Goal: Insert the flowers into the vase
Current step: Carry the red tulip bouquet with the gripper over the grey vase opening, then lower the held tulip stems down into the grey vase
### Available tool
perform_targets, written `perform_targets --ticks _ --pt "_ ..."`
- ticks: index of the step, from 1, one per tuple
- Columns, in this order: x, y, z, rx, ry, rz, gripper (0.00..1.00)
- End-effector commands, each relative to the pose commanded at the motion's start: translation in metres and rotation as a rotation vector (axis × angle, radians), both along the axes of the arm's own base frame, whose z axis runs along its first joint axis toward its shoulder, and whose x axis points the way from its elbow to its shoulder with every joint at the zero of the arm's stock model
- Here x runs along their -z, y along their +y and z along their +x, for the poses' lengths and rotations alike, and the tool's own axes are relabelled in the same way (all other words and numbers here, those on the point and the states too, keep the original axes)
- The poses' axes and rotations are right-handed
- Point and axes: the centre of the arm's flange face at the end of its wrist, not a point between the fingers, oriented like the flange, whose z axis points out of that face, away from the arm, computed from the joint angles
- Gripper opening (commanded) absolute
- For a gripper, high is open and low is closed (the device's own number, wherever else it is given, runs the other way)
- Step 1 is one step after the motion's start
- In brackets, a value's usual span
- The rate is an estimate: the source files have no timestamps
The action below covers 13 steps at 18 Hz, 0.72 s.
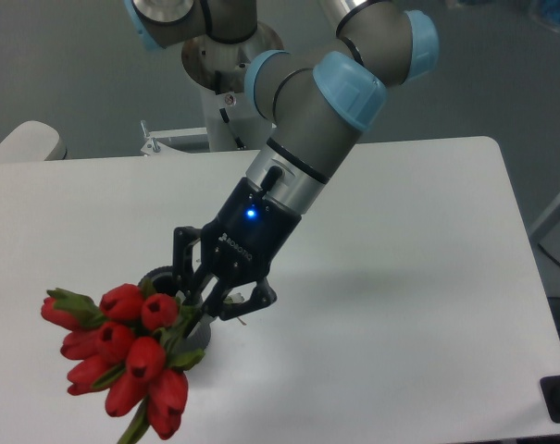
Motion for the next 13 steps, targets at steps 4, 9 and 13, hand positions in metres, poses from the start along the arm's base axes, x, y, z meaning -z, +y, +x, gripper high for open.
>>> perform_targets --ticks 4,9,13 --pt "0.0 -0.003 0.007 0.085 -0.104 0.103 0.06" --pt "0.034 -0.014 0.013 0.129 -0.125 0.13 0.06" --pt "0.05 -0.035 0.01 0.175 -0.173 0.23 0.05"
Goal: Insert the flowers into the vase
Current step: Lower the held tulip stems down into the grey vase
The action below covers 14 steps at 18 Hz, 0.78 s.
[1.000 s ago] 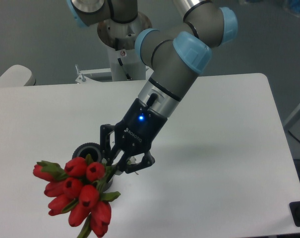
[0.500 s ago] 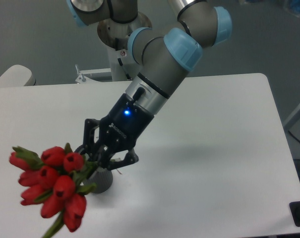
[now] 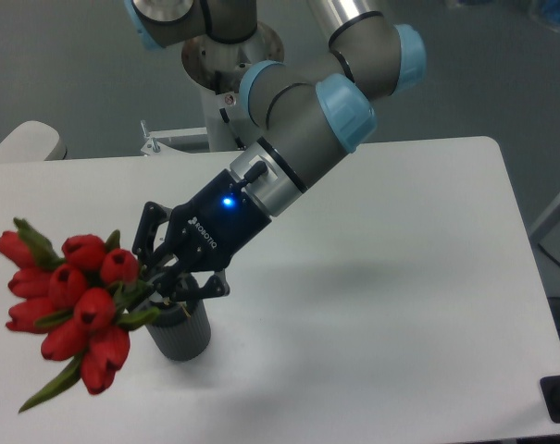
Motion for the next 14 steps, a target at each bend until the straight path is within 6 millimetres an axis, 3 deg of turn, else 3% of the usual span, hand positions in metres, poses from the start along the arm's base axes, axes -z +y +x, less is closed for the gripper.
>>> perform_targets --ticks 8,14 --pt "-0.005 -0.002 0.017 0.027 0.035 0.028 0.04" --pt "0.004 0.0 0.025 0.041 0.045 0.035 0.04"
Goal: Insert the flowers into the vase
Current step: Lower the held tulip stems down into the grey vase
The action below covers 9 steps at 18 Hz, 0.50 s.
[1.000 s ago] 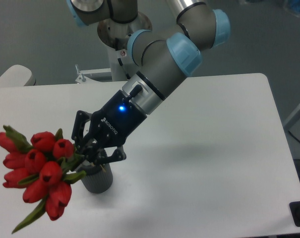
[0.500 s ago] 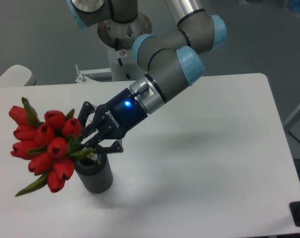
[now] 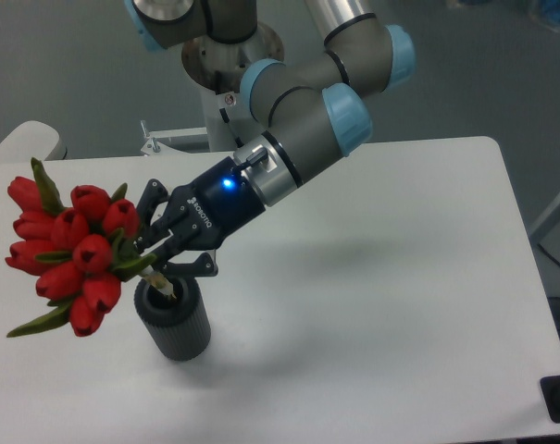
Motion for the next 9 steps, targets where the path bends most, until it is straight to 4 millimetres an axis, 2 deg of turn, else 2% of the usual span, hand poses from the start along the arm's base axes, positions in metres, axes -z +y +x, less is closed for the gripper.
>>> perform_targets --ticks 5,9 --pt "0.01 0.0 0.0 0.005 0.005 0.0 0.04" --pt "0.035 -0.006 0.005 0.02 0.028 0.009 0.04"
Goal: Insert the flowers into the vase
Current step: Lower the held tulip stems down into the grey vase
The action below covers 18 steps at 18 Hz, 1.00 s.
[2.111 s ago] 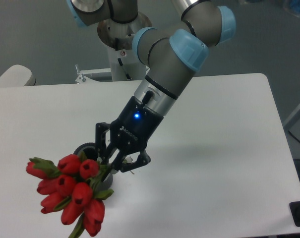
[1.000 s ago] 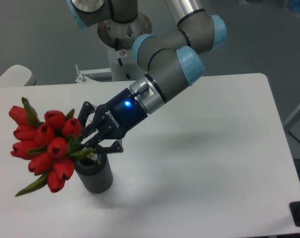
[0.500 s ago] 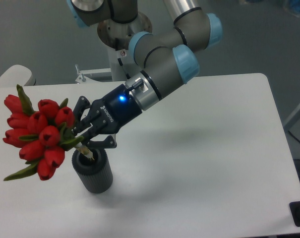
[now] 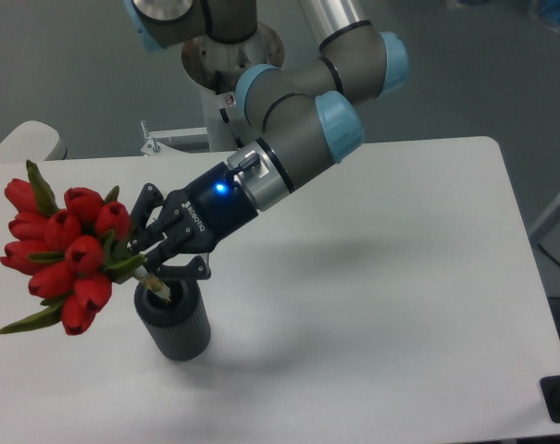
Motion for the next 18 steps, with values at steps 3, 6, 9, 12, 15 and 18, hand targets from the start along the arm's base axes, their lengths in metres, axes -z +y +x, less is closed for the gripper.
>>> perform_targets --ticks 3,6,9,12,15,18 --pt "0.011 -0.002 0.002 0.005 0.001 -0.002 0.04" --pt "0.023 -0.002 0.002 0.006 -0.016 -0.016 0.04" --pt "0.041 0.0 0.0 0.01 -0.029 -0.027 0.05" --pt "0.064 -0.006 -0.002 0.017 -0.008 -0.016 0.05" --pt "0.085 -0.013 -0.003 0.018 -0.007 -0.016 0.05" --pt "0.105 -0.018 -0.001 0.019 -0.023 -0.029 0.05"
